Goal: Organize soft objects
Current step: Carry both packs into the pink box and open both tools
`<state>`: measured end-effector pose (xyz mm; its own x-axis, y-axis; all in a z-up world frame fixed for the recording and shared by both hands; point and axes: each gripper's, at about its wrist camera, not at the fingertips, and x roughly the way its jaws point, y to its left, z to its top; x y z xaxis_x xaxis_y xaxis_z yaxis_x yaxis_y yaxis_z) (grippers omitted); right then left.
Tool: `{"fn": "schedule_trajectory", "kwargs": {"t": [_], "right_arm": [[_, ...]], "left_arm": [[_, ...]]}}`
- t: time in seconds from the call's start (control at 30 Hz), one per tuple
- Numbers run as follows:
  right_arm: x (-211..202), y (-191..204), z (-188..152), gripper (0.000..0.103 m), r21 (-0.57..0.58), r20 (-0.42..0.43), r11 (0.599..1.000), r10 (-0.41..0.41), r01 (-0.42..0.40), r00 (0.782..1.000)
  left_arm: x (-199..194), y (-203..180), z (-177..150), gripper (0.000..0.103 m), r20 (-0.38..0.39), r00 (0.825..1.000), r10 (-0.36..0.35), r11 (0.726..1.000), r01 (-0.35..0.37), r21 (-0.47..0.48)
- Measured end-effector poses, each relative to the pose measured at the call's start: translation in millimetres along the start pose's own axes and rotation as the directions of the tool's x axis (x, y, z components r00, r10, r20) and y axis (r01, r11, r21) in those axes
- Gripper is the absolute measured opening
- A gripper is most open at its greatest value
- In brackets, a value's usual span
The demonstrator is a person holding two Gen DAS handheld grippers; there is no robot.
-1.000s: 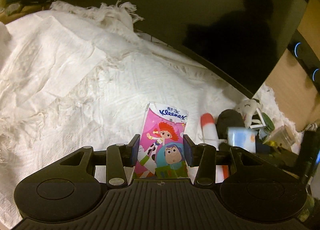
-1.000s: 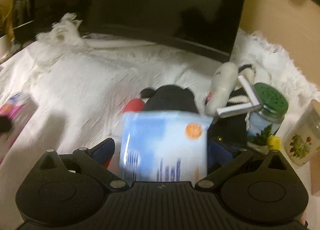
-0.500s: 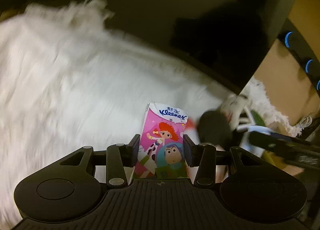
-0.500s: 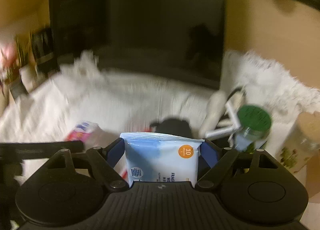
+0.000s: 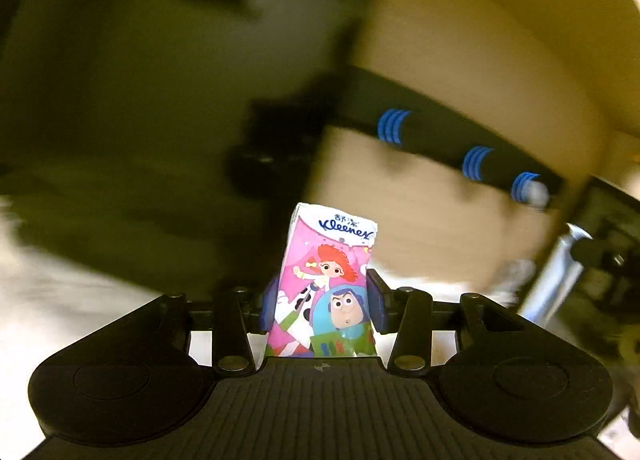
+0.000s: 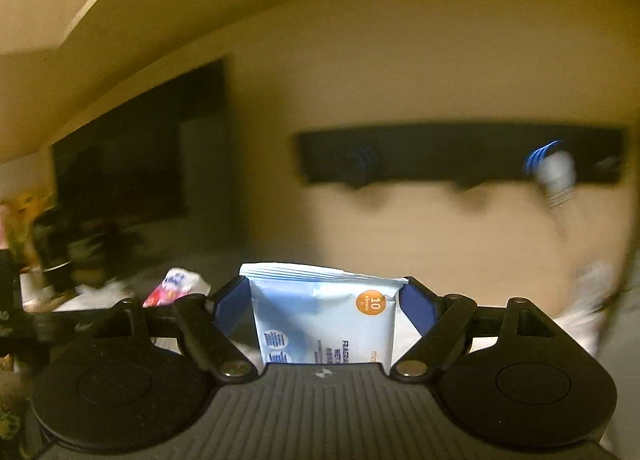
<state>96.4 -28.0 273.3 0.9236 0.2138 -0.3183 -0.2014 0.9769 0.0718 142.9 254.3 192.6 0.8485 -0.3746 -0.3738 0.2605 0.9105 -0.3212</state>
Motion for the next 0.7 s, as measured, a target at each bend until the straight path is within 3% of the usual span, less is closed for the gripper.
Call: {"fn": "schedule_trajectory", "kwargs": {"t": [0.07, 0.17, 0.27, 0.33, 0.4, 0.47, 0.57, 0.7], "right_arm": [[-10.6, -31.1, 8.3, 0.082, -0.007, -0.004, 0.997, -0.071, 0.071, 0.997], [-10.6, -81.5, 13.5, 0.082, 0.036, -0.088, 0.988, -0.148, 0.152, 0.985], [28.2, -130.4, 6.9, 0.082, 0.104, -0.239, 0.98, -0.141, 0.17, 0.961], [60.1, -160.6, -11.7, 0.082, 0.142, -0.32, 0.967, -0.157, 0.212, 0.934], [73.7, -178.0, -32.5, 0.082, 0.165, -0.389, 0.94, -0.216, 0.298, 0.895], [59.8, -184.4, -55.2, 0.082, 0.18, -0.374, 0.942, -0.2, 0.282, 0.906], [34.5, -177.7, -86.0, 0.085, 0.095, -0.349, 0.96, -0.216, 0.263, 0.912], [19.4, -171.7, -113.7, 0.085, 0.035, -0.353, 0.972, -0.205, 0.232, 0.913]], "left_arm": [[25.3, -35.4, -2.0, 0.049, -0.024, 0.996, -0.087, 0.996, 0.088, 0.016], [70.0, -87.2, -10.2, 0.05, -0.068, 0.975, -0.21, 0.978, 0.211, 0.007], [124.0, -119.4, -18.3, 0.053, -0.121, 0.942, -0.313, 0.948, 0.303, -0.095], [171.5, -134.5, -27.1, 0.054, -0.2, 0.915, -0.349, 0.929, 0.311, -0.201], [208.1, -146.3, -41.9, 0.053, -0.265, 0.909, -0.321, 0.937, 0.265, -0.227], [230.1, -155.1, -57.5, 0.053, -0.317, 0.913, -0.258, 0.963, 0.215, -0.165], [249.2, -154.8, -82.1, 0.053, -0.387, 0.899, -0.205, 0.977, 0.164, -0.135], [227.0, -137.9, -94.2, 0.053, -0.322, 0.926, -0.196, 0.971, 0.138, -0.195]]}}
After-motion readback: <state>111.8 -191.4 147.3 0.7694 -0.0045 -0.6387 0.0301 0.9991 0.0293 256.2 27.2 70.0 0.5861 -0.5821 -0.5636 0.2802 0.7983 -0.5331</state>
